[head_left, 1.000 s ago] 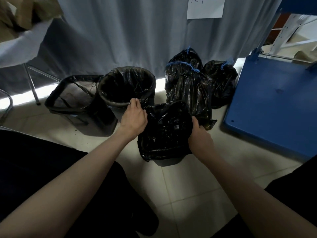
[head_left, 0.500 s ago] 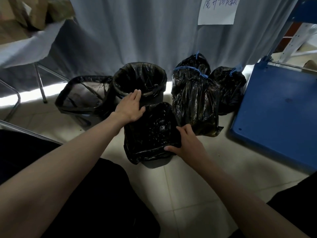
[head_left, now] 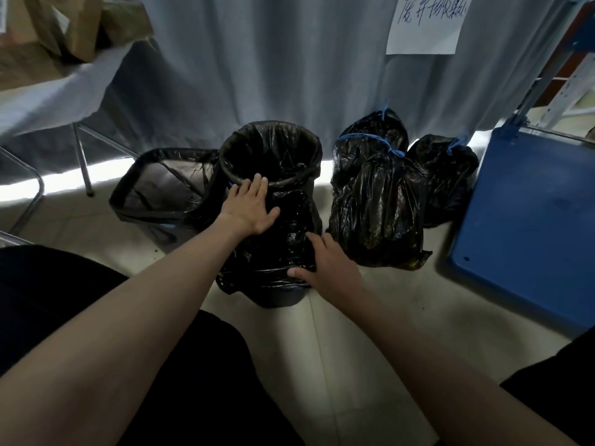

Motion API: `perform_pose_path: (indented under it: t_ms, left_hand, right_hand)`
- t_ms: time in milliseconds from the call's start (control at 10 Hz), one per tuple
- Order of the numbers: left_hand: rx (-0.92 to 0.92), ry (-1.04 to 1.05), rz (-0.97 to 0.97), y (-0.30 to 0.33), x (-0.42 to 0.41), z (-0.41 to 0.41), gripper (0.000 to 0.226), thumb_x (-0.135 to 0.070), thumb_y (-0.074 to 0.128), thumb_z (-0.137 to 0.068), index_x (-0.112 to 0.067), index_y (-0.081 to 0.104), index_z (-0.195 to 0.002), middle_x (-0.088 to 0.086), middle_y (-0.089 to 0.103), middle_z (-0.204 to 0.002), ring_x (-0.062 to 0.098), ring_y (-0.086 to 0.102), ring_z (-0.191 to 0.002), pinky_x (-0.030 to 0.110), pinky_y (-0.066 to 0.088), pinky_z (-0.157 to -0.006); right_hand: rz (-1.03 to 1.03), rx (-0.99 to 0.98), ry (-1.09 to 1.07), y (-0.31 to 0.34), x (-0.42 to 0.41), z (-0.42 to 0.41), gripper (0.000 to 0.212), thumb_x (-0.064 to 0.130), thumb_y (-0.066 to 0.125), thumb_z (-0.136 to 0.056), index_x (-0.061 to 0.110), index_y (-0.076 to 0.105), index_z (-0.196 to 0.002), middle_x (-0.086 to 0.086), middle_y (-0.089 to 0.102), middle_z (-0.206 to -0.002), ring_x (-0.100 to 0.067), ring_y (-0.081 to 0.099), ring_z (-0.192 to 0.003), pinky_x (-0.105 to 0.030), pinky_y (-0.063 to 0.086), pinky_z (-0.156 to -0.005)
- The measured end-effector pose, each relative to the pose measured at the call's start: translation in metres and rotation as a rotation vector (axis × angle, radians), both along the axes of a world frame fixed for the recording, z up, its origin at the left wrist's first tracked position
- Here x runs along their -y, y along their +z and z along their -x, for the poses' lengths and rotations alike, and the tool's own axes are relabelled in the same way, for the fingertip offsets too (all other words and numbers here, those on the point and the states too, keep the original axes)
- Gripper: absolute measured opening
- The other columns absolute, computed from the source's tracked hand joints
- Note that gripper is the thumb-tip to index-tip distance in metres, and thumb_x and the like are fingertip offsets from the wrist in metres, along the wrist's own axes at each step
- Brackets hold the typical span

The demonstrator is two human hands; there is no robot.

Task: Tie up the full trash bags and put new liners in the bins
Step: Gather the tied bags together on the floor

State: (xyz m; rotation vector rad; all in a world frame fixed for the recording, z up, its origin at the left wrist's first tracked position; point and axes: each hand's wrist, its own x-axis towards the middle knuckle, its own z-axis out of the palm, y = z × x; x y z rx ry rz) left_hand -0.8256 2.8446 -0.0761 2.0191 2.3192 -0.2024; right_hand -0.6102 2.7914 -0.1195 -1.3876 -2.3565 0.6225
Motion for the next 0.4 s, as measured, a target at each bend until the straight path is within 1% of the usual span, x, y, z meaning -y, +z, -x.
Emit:
perform_pose_path:
  t_ms: [100,200,300,400]
  left_hand:
    - [-0.006,0.016,-0.015,-0.001,-0.002,-0.002,0.081,-0.058,0.029,-0.096,-0.011,0.001,-0.155,0.009,-0.001,-0.163,0.028,0.005,-0.150,0.044,0.007,-0.121]
    - [-0.012,0.004,-0.041,0.001,0.000,-0.010,0.079,-0.057,0.029,-0.096,-0.012,0.002,-0.156,0.009,0.001,-0.163,0.028,0.007,-0.149,0.045,0.007,-0.121]
    - [-0.005,-0.035,-0.060,0.007,0.002,-0.021,0.078,-0.056,0.029,-0.097,-0.012,0.002,-0.156,0.009,0.001,-0.163,0.028,0.008,-0.149,0.044,0.007,-0.121]
    - [-0.017,-0.060,-0.079,0.020,0.003,-0.036,0.076,-0.055,0.028,-0.097,-0.011,0.005,-0.156,0.009,0.003,-0.163,0.028,0.009,-0.149,0.045,0.008,-0.121]
  right_hand:
    - [-0.006,-0.004,-0.055,0.006,-0.003,-0.007,0.074,0.071,0.048,-0.083,0.028,0.032,-0.142,0.002,0.045,-0.129,-0.021,0.049,-0.118,-0.040,0.048,-0.084]
    - [-0.044,0.029,-0.125,0.016,-0.006,-0.017,0.061,0.062,0.042,-0.091,0.025,0.036,-0.140,-0.002,0.046,-0.128,-0.024,0.052,-0.115,-0.043,0.051,-0.084]
    - [-0.068,0.084,-0.152,0.026,-0.012,-0.033,0.054,0.051,0.044,-0.095,0.021,0.037,-0.139,-0.005,0.046,-0.128,-0.025,0.053,-0.113,-0.043,0.051,-0.085]
    - [-0.096,0.163,-0.173,0.039,-0.019,-0.051,0.051,0.043,0.047,-0.096,0.018,0.036,-0.139,-0.007,0.043,-0.128,-0.026,0.051,-0.113,-0.042,0.051,-0.084]
